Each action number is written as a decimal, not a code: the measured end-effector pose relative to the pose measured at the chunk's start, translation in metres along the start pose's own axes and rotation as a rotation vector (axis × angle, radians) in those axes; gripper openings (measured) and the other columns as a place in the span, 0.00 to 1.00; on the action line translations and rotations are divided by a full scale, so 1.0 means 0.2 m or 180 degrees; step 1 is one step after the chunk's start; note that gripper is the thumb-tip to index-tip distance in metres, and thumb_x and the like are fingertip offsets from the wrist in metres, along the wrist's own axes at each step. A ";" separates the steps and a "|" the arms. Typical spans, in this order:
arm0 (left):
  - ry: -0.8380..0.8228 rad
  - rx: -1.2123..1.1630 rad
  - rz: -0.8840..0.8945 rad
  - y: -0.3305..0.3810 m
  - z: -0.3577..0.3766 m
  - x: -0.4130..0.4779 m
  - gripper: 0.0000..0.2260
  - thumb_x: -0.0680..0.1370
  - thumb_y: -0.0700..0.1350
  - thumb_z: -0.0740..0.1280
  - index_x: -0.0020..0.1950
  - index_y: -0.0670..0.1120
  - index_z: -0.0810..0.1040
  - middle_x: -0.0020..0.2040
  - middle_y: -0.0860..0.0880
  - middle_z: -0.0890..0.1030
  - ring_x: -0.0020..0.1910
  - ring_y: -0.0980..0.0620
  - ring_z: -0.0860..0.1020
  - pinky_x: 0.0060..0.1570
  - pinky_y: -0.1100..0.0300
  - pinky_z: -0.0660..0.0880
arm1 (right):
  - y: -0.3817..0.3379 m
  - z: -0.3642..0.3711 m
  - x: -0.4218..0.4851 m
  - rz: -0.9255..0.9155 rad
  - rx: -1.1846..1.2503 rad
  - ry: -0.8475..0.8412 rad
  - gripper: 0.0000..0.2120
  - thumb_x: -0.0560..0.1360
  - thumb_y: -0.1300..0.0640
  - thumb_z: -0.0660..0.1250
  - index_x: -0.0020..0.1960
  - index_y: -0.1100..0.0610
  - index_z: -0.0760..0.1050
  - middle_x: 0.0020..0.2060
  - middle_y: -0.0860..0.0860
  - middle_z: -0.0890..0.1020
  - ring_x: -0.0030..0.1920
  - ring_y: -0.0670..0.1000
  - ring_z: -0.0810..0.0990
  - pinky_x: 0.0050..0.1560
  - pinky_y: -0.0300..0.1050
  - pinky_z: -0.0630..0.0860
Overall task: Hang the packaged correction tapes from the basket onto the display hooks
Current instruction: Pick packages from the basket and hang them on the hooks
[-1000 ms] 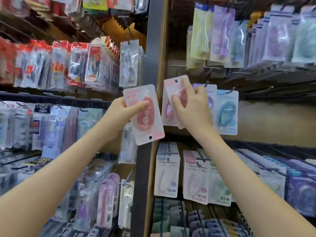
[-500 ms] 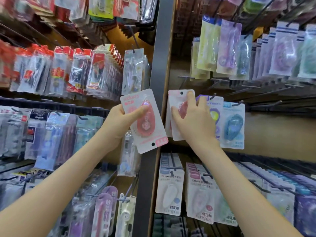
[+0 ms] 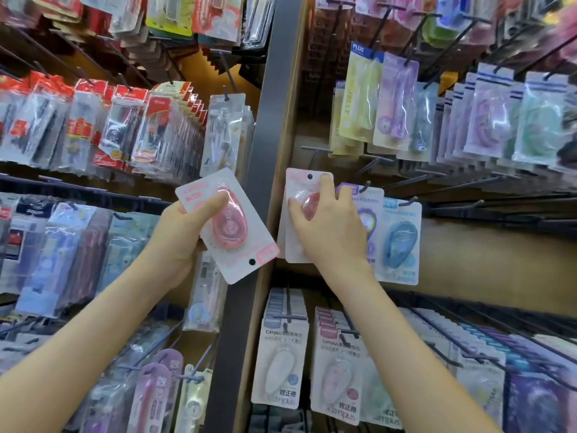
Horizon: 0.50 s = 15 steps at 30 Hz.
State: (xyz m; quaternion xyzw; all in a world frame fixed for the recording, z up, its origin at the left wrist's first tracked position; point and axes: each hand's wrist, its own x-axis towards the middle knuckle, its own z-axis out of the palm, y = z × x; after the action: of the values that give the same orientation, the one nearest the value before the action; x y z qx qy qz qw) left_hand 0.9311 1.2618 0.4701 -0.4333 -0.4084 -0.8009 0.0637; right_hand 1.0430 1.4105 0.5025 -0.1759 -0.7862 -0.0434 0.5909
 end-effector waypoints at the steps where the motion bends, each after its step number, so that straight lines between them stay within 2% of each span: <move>1: -0.0050 0.0018 -0.0025 0.00 0.00 0.00 0.10 0.76 0.50 0.66 0.55 0.48 0.77 0.44 0.53 0.83 0.44 0.55 0.83 0.39 0.63 0.77 | 0.00 -0.01 0.00 0.0020 0.0046 -0.0026 0.30 0.78 0.40 0.58 0.75 0.52 0.56 0.63 0.55 0.69 0.60 0.57 0.73 0.44 0.44 0.65; 6: -0.0141 -0.0027 0.0079 0.03 0.03 -0.02 0.10 0.74 0.50 0.66 0.53 0.50 0.77 0.42 0.55 0.84 0.44 0.55 0.83 0.39 0.64 0.78 | 0.01 -0.02 0.04 0.0055 0.0013 -0.0099 0.29 0.78 0.40 0.58 0.74 0.52 0.58 0.61 0.55 0.69 0.60 0.56 0.73 0.44 0.45 0.68; 10: 0.0012 -0.0229 0.0181 0.06 0.06 -0.02 0.05 0.75 0.47 0.66 0.49 0.48 0.77 0.37 0.56 0.84 0.38 0.58 0.83 0.35 0.66 0.78 | 0.02 0.01 0.04 0.0039 -0.0180 -0.0353 0.28 0.78 0.39 0.56 0.74 0.51 0.58 0.63 0.56 0.68 0.61 0.57 0.72 0.44 0.46 0.69; 15: 0.0078 -0.0252 0.0169 0.08 0.08 -0.03 0.03 0.78 0.45 0.65 0.49 0.49 0.77 0.36 0.57 0.84 0.37 0.59 0.82 0.34 0.67 0.77 | 0.01 0.08 0.04 0.0058 -0.0474 -0.0519 0.39 0.76 0.36 0.60 0.77 0.53 0.47 0.70 0.57 0.62 0.66 0.57 0.68 0.47 0.45 0.72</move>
State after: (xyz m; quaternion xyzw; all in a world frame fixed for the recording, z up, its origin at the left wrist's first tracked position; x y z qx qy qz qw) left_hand 0.9512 1.2616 0.4799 -0.4363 -0.3639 -0.8197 0.0728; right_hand 1.0264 1.4187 0.5040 -0.2294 -0.8246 -0.0818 0.5106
